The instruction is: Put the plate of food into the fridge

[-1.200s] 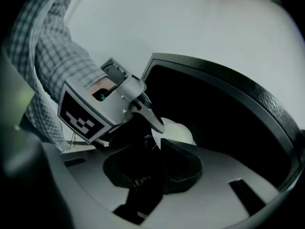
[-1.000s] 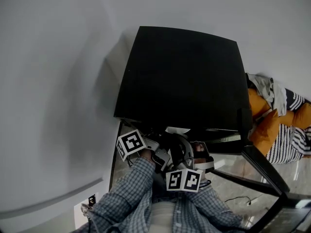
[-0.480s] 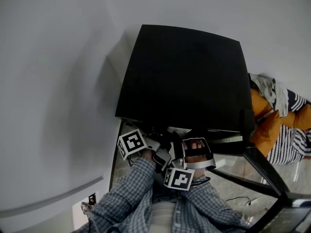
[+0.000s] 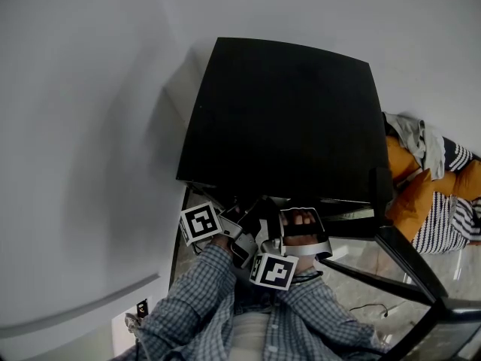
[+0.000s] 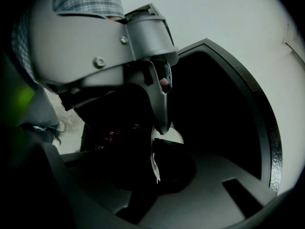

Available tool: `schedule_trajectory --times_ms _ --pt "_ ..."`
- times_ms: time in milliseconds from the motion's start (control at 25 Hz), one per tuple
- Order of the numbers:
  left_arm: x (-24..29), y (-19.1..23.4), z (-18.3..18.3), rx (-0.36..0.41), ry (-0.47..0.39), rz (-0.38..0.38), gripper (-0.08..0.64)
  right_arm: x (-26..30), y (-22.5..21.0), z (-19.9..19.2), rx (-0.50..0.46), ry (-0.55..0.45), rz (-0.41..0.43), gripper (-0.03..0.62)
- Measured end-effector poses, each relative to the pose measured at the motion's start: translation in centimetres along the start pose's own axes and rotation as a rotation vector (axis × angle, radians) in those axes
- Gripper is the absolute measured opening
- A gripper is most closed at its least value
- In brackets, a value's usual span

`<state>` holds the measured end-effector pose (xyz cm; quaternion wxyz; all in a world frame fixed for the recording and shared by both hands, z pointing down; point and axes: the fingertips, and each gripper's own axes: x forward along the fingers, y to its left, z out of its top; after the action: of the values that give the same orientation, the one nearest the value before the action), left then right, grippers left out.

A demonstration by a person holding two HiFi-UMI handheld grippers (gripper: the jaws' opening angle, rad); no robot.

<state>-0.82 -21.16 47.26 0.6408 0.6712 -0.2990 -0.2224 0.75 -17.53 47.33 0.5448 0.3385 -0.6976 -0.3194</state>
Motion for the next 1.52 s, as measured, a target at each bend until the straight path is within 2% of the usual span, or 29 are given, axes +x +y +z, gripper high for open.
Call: schedule_trajectory --times_ms 120,200,520,720,840,1000,1240,1320,1400,1520 --pt "-0.5 -0.6 -0.6 -0.048 -0.006 -0.049 0.077 0.4 -0.3 0.2 0.006 -0.011 0.000 0.028" --pt "-1.2 -1.2 -0.9 -0.050 -0.011 -0.071 0.077 0.7 -0.3 0.2 0.005 -0.014 0.008 0.028" --pt "-5.0 -0.5 -0.8 0.049 -0.025 -0.003 0.077 2.6 -0.7 0.1 0.014 -0.022 0.015 0.029" --pt "-6.0 -0.7 -0.3 0.024 -0.064 -0.020 0.077 3.1 -1.0 0.2 0.052 -0.043 0.008 0.029" --pt "-6.9 -0.5 0.0 0.083 -0.066 -0.012 0.077 3.2 -1.0 0.2 0.116 -0.069 0.030 0.029" --pt "-7.5 -0.7 -0.1 0.089 -0.063 -0.016 0.075 2.9 -1.2 0.4 0.208 -0.104 0.045 0.048" --pt "-7.3 -1.1 -0.3 0.116 -0.049 -0.041 0.075 1.2 -1.6 0.7 0.296 -0.152 0.038 0.089" --pt "-7.2 -1.2 -0.4 0.153 -0.045 -0.034 0.065 0.2 -1.6 0.9 0.369 -0.184 0.058 0.089" --pt "-7.1 -1.5 -0.3 0.229 -0.034 -0.026 0.013 -1.0 -1.6 1.0 0.465 -0.220 0.094 0.089" --pt "-6.9 -1.9 -0.3 0.329 -0.012 0.000 0.006 -2.4 -0.7 0.7 0.641 -0.268 0.187 0.089"
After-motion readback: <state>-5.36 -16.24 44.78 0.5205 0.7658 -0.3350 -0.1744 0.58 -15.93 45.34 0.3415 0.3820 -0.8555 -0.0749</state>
